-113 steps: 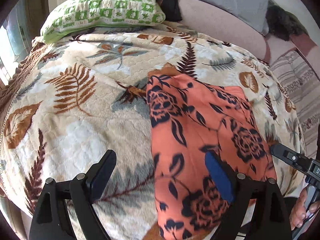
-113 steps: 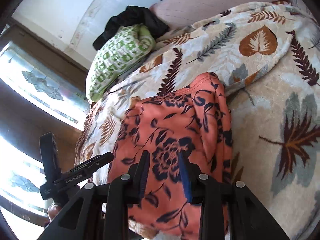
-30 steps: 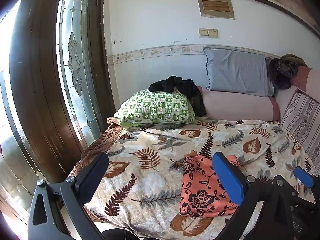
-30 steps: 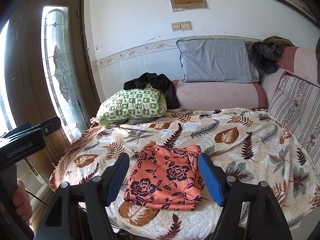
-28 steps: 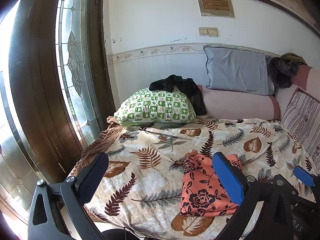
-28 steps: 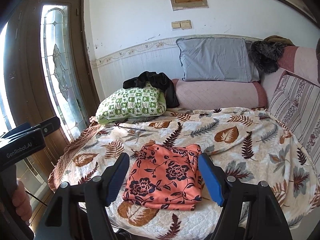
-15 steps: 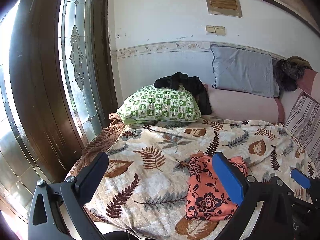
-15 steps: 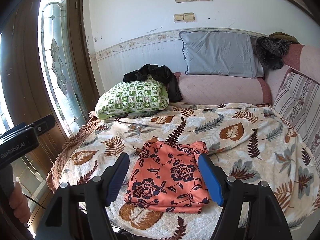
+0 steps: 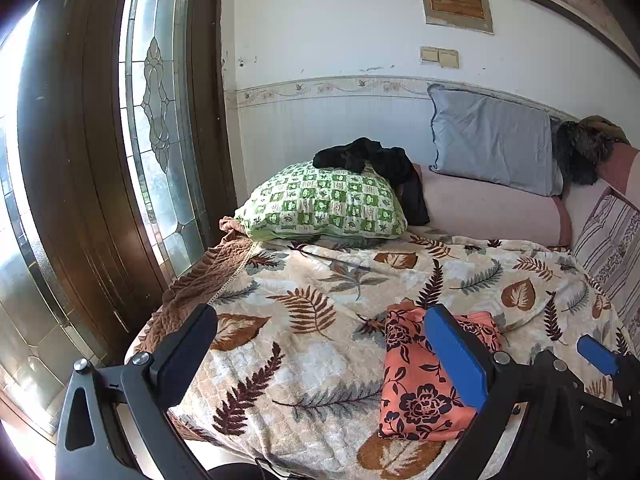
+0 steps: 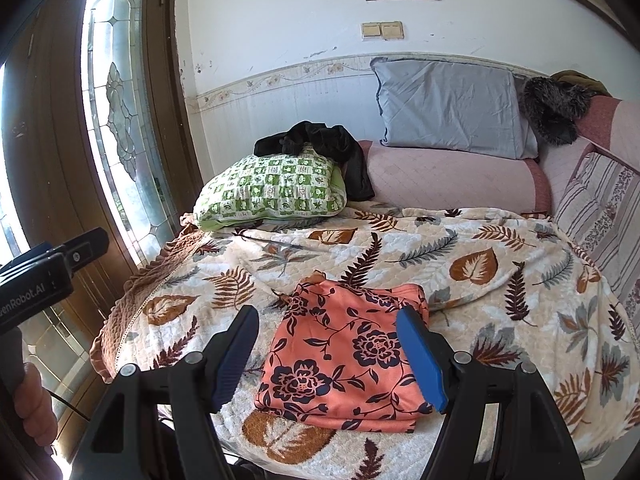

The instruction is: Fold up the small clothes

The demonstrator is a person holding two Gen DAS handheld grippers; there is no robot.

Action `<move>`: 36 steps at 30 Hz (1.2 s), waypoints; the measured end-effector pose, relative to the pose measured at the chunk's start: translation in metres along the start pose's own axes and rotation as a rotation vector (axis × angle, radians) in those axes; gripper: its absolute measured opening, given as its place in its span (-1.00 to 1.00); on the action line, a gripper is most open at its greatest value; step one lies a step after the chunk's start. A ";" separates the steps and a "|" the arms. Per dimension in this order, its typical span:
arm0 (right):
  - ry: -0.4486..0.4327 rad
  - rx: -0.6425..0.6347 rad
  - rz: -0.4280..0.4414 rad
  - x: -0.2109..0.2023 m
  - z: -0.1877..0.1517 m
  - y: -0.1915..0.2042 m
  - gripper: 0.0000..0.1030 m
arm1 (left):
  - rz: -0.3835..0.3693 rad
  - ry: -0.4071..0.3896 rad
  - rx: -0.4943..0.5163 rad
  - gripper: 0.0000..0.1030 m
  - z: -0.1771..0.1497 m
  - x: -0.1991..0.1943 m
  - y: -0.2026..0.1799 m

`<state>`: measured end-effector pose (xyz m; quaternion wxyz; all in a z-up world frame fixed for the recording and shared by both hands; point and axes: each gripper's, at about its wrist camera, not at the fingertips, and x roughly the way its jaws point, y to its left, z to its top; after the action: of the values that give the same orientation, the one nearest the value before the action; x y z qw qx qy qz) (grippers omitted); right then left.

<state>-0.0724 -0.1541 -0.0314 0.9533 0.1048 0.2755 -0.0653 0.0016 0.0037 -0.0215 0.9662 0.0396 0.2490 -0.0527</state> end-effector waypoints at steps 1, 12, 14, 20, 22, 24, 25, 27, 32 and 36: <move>0.000 0.000 -0.001 0.000 0.000 0.000 0.46 | 0.000 0.000 0.000 1.00 0.000 0.000 -0.001; -0.005 0.024 -0.005 0.003 -0.001 -0.006 0.46 | -0.016 0.005 0.017 1.00 -0.001 0.002 -0.009; -0.007 0.026 -0.007 0.002 -0.002 -0.008 0.46 | -0.016 0.006 0.019 1.00 -0.001 0.003 -0.011; -0.010 0.036 -0.013 0.001 -0.002 -0.013 0.46 | -0.020 0.005 0.026 1.00 -0.003 0.001 -0.015; -0.011 0.039 -0.013 0.001 -0.002 -0.015 0.46 | -0.021 0.002 0.026 1.00 -0.002 0.001 -0.015; -0.011 0.039 -0.016 0.001 -0.002 -0.015 0.46 | -0.023 0.005 0.026 1.00 -0.003 0.001 -0.015; -0.010 0.040 -0.016 0.001 -0.003 -0.015 0.46 | -0.025 0.006 0.025 1.00 -0.003 0.001 -0.015; -0.007 0.040 -0.014 0.002 -0.003 -0.015 0.46 | -0.025 0.008 0.022 1.00 -0.003 0.001 -0.014; -0.005 0.036 -0.015 0.003 -0.004 -0.013 0.46 | -0.033 0.014 0.017 1.00 -0.003 0.003 -0.012; -0.001 0.033 -0.018 0.005 -0.004 -0.012 0.46 | -0.039 0.020 0.019 1.00 -0.005 0.005 -0.011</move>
<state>-0.0727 -0.1650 -0.0396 0.9510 0.1180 0.2746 -0.0787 0.0020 -0.0074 -0.0284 0.9621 0.0444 0.2587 -0.0736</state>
